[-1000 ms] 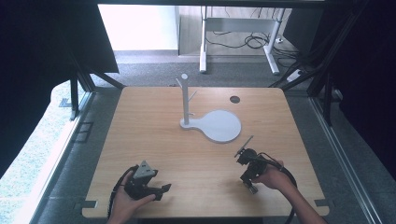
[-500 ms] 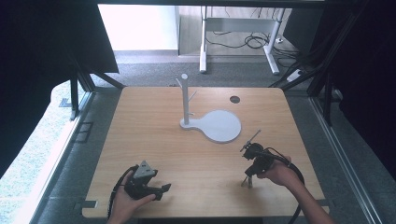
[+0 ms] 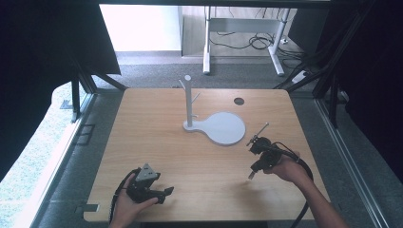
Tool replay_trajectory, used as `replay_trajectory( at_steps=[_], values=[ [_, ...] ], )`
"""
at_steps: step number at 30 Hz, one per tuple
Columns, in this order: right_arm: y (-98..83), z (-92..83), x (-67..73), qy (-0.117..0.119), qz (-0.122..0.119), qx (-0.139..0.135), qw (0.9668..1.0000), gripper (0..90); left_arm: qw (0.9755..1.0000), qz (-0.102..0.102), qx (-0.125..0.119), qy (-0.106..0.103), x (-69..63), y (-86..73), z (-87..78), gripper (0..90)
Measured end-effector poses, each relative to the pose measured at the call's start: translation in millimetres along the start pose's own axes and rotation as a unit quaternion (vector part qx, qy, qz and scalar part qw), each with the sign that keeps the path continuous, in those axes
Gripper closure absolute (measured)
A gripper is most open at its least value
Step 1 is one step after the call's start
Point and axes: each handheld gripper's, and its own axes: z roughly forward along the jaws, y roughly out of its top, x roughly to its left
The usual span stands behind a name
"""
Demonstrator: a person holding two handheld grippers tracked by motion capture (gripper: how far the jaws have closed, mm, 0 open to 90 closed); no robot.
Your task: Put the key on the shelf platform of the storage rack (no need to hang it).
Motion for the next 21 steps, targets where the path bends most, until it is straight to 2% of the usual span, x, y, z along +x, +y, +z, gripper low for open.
replay_trajectory(
  at_steps=[9,21],
  values=[
    [12.0,-5.5,-10.3,-0.006,0.010,0.001,0.9999,90.0,1.0000,-0.001,-0.001,0.001,1.5,-0.2,-1.0,25.7],
    [34.8,-14.4,-18.3,-0.011,0.011,-0.002,0.9999,90.0,1.0000,-0.003,-0.002,0.001,2.9,-0.3,-2.5,25.7]
  ],
)
